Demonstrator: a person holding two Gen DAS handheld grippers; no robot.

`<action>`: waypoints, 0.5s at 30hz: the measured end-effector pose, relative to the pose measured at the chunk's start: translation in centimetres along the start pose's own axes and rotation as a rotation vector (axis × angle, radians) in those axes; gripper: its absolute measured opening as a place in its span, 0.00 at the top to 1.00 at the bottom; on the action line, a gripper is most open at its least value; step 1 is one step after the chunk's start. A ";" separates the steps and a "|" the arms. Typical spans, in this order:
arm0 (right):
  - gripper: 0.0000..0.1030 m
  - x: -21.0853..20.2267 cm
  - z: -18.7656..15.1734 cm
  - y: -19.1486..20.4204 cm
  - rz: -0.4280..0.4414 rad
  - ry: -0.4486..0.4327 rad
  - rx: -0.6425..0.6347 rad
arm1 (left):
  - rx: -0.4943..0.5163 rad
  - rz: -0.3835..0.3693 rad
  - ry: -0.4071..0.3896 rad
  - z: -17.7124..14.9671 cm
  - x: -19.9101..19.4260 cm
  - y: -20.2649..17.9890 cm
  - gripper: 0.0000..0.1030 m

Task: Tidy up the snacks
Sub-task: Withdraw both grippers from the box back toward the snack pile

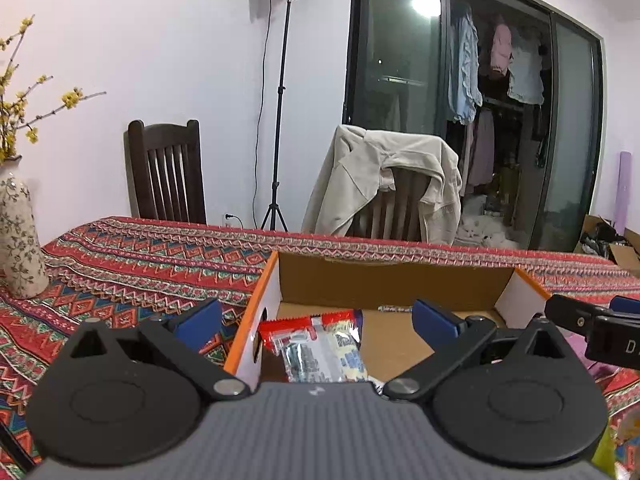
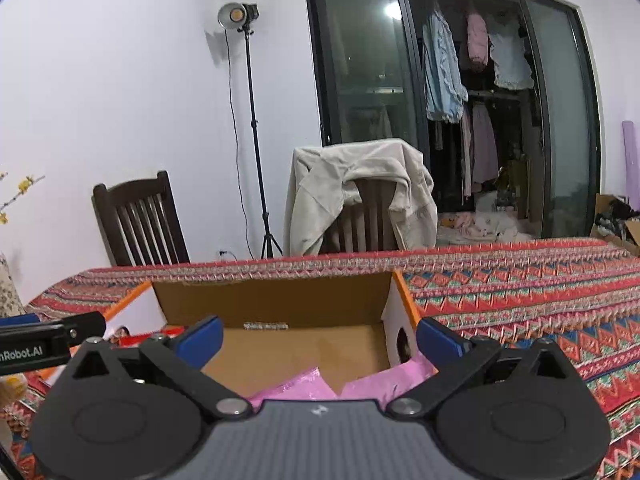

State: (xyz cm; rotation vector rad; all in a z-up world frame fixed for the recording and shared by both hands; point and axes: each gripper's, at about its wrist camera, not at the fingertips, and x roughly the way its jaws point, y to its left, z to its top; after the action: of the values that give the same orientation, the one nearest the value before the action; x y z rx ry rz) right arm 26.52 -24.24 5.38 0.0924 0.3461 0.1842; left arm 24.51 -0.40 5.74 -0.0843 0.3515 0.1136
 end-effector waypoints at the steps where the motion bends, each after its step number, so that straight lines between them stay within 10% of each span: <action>1: 0.00 -0.5 0.3 0.1 0.000 -0.011 -0.004 | -0.006 -0.004 -0.005 0.3 -0.4 0.1 0.00; 15: 0.00 -8.2 1.2 2.3 0.030 -0.005 -0.104 | 0.020 0.001 -0.045 1.3 -7.6 1.3 0.00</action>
State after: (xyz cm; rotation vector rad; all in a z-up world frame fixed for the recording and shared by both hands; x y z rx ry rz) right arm 19.01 -23.67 9.42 -0.0047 0.3293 0.2309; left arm 17.66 0.31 9.53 -0.0615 0.3082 0.1128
